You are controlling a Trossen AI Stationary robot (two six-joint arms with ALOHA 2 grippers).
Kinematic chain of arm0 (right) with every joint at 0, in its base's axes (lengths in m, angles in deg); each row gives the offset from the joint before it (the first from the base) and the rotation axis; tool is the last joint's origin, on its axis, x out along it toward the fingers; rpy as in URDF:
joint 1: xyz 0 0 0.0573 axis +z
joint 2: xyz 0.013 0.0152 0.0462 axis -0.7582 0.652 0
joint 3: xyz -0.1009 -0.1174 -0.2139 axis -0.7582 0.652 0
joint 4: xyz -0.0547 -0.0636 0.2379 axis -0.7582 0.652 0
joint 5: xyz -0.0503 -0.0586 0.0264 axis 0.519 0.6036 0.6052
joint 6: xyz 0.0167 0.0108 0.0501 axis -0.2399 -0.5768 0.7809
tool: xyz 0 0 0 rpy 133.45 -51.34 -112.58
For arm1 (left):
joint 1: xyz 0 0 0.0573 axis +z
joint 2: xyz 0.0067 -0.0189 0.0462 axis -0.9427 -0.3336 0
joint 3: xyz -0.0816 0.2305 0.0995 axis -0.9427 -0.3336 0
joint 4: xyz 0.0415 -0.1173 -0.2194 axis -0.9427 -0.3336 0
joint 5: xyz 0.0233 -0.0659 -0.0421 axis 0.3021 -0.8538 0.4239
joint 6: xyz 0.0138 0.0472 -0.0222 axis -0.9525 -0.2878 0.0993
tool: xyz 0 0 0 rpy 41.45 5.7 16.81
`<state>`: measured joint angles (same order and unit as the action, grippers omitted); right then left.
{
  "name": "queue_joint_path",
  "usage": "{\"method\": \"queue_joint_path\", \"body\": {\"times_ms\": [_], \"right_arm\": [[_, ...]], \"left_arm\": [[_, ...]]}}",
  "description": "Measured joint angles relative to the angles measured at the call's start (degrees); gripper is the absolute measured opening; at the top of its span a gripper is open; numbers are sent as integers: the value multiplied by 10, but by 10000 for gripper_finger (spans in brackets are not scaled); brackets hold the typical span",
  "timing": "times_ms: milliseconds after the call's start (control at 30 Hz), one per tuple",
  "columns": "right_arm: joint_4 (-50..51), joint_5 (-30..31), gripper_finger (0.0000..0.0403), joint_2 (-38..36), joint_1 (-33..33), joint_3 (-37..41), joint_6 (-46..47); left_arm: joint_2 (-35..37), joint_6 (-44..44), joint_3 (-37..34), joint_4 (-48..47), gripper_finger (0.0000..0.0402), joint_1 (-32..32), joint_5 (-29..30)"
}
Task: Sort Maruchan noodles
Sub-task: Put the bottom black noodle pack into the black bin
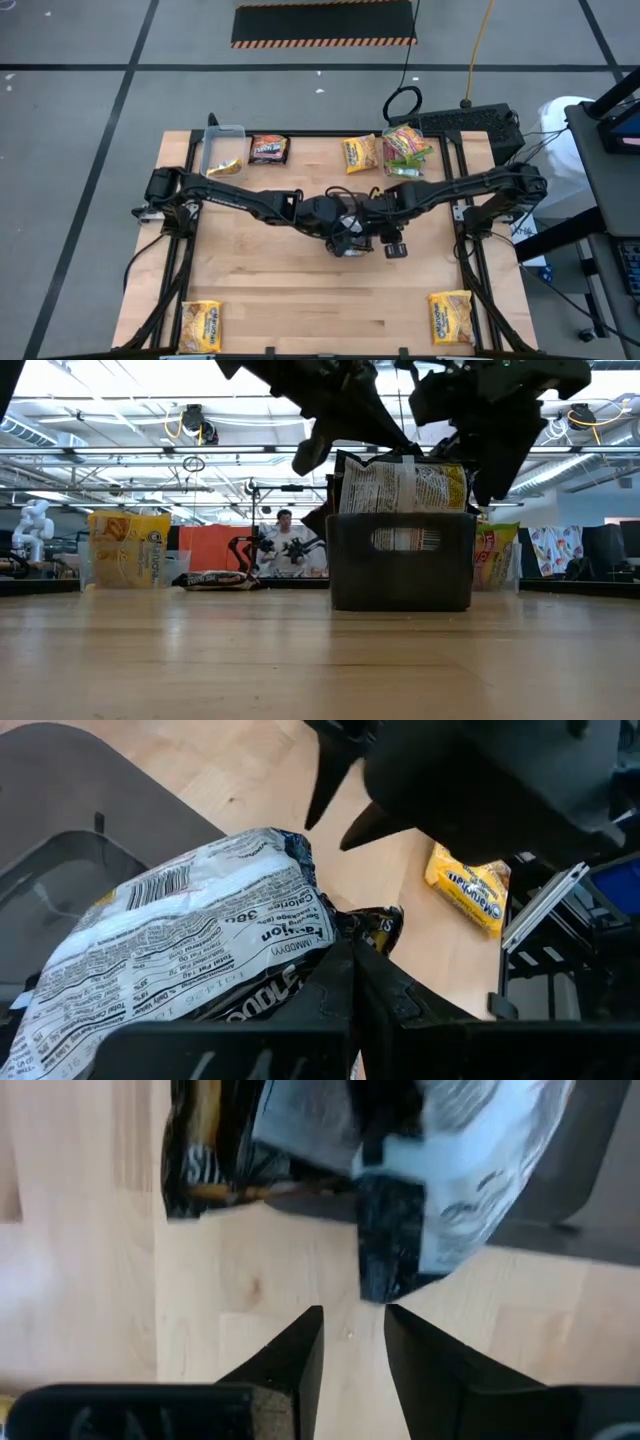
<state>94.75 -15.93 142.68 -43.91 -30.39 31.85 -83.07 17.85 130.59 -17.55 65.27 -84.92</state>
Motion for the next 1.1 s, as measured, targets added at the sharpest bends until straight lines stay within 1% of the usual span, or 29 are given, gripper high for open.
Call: {"method": "queue_joint_path", "body": {"times_ms": [200,267,400,467,700,767,900,1100], "right_arm": [[-18,6,105,0,16,0,2],[-26,21,105,0,22,0,2],[-26,76,105,0,36,0,3],[-26,94,105,0,44,0,3],[-28,96,105,0,64,0,28],[-30,110,105,0,70,0,37],[-41,157,105,0,85,4,46],[-68,166,105,0,102,37,77]], "left_arm": [[0,-2,0,0,0,1,-3],[0,-2,0,0,0,1,-3],[0,-2,0,0,0,1,-3],[0,-2,0,0,0,1,-3],[0,-2,0,0,0,1,-4],[0,-2,0,0,0,1,-4],[0,-2,0,5,0,1,-14],[0,-2,0,21,0,1,-19]]}}
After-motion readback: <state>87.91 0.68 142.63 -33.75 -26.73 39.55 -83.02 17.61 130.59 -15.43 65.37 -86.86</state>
